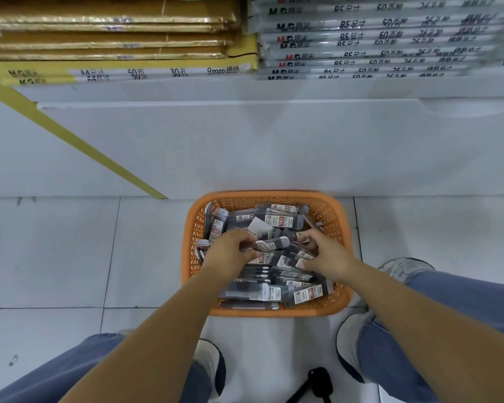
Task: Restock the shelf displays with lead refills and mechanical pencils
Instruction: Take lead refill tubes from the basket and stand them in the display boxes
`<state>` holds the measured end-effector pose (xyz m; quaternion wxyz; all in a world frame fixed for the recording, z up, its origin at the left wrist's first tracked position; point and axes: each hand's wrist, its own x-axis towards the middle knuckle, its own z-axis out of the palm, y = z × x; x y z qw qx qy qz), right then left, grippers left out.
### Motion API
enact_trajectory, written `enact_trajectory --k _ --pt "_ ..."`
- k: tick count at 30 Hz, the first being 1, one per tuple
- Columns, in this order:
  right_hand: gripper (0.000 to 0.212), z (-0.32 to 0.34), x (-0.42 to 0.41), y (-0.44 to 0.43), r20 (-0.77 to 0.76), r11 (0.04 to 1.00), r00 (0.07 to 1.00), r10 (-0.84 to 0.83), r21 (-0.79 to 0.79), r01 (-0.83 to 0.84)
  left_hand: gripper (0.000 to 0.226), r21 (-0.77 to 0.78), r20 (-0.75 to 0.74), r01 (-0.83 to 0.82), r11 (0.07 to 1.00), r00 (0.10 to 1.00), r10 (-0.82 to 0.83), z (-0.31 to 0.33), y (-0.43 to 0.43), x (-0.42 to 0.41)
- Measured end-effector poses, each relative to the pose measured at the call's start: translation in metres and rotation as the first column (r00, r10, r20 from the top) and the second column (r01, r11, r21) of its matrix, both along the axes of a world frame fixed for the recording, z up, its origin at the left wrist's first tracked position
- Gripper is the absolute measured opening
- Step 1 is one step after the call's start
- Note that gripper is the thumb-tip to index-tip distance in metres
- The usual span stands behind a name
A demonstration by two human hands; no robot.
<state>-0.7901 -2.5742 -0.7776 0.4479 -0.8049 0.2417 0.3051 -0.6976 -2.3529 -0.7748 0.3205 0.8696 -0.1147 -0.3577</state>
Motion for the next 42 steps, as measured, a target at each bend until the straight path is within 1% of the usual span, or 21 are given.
enact_trajectory --k 3,5,7,10,13,17,20,21,23,24,26,28,29,31,33,35,36,38,40,41,42 --pt "0.042 -0.002 0.0 -0.001 -0.006 0.999 1.0 0.029 -0.019 -0.029 0.014 -0.037 -0.061 -0.132 0.991 0.99 0.13 0.003 0.011 0.002" --pt "0.035 -0.002 0.002 0.001 -0.033 0.996 0.996 0.085 -0.018 -0.086 0.016 -0.064 -0.086 -0.194 0.979 0.978 0.189 0.008 0.016 0.003" --pt "0.027 -0.003 0.003 0.004 -0.043 0.991 0.991 0.13 -0.037 -0.132 0.017 -0.103 -0.097 -0.24 0.965 0.968 0.23 0.012 0.019 0.004" --pt "0.026 0.0 0.001 0.005 -0.022 0.99 0.991 0.13 -0.047 -0.131 0.012 -0.159 -0.125 -0.285 0.945 0.956 0.267 0.018 0.02 0.001" --pt "0.03 0.014 0.004 0.006 0.022 0.999 0.999 0.044 0.012 -0.044 0.008 -0.238 -0.202 -0.331 0.913 0.937 0.287 0.027 0.021 -0.005" --pt "0.03 0.048 0.017 0.013 0.085 0.98 0.986 -0.146 0.147 0.132 0.015 -0.29 -0.227 -0.364 0.885 0.924 0.306 0.047 0.018 -0.014" --pt "0.031 0.082 0.028 0.02 0.211 0.939 0.932 -0.295 0.246 0.241 0.015 -0.389 -0.312 -0.472 0.791 0.876 0.369 0.067 0.014 -0.017" --pt "0.029 0.093 0.032 0.023 0.23 0.917 0.912 -0.339 0.299 0.265 0.017 -0.418 -0.314 -0.476 0.774 0.875 0.368 0.075 0.013 -0.018" --pt "0.031 0.116 0.035 0.029 0.21 0.855 0.887 -0.412 0.424 0.298 0.028 -0.492 -0.349 -0.488 0.721 0.869 0.35 0.096 0.01 -0.02" --pt "0.035 0.128 0.036 0.034 0.196 0.829 0.883 -0.427 0.474 0.296 0.032 -0.53 -0.375 -0.506 0.68 0.859 0.347 0.108 0.009 -0.02" --pt "0.038 0.151 0.036 0.045 0.192 0.798 0.884 -0.427 0.539 0.269 0.031 -0.582 -0.449 -0.551 0.598 0.831 0.329 0.13 0.006 -0.022" --pt "0.037 0.17 0.036 0.055 0.212 0.761 0.862 -0.46 0.594 0.261 0.036 -0.604 -0.507 -0.576 0.55 0.811 0.292 0.15 0.007 -0.022" --pt "0.037 0.18 0.035 0.06 0.233 0.751 0.847 -0.478 0.608 0.256 0.04 -0.606 -0.51 -0.58 0.545 0.808 0.293 0.159 0.009 -0.022" --pt "0.037 0.201 0.035 0.068 0.298 0.768 0.827 -0.477 0.598 0.228 0.055 -0.61 -0.514 -0.59 0.529 0.803 0.303 0.179 0.014 -0.021" --pt "0.037 0.222 0.035 0.074 0.35 0.78 0.815 -0.462 0.598 0.185 0.076 -0.622 -0.526 -0.588 0.517 0.803 0.28 0.198 0.018 -0.021" --pt "0.041 0.244 0.036 0.079 0.395 0.785 0.801 -0.45 0.602 0.144 0.094 -0.656 -0.51 -0.56 0.506 0.823 0.249 0.219 0.022 -0.022" --pt "0.041 0.255 0.037 0.081 0.414 0.788 0.796 -0.442 0.603 0.123 0.099 -0.681 -0.501 -0.544 0.49 0.834 0.228 0.231 0.024 -0.021" --pt "0.037 0.279 0.038 0.086 0.472 0.814 0.785 -0.401 0.578 0.068 0.101 -0.726 -0.468 -0.498 0.474 0.863 0.189 0.254 0.028 -0.018" --pt "0.026 0.303 0.04 0.091 0.568 0.863 0.752 -0.334 0.505 0.002 0.098 -0.747 -0.431 -0.466 0.473 0.882 0.188 0.276 0.031 -0.015" --pt "0.024 0.315 0.042 0.093 0.607 0.873 0.728 -0.319 0.487 -0.024 0.092 -0.76 -0.409 -0.447 0.472 0.893 0.187 0.287 0.033 -0.014" --pt "0.026 0.327 0.045 0.095 0.641 0.878 0.701 -0.311 0.477 -0.046 0.08 -0.771 -0.378 -0.423 0.476 0.905 0.193 0.296 0.034 -0.012"
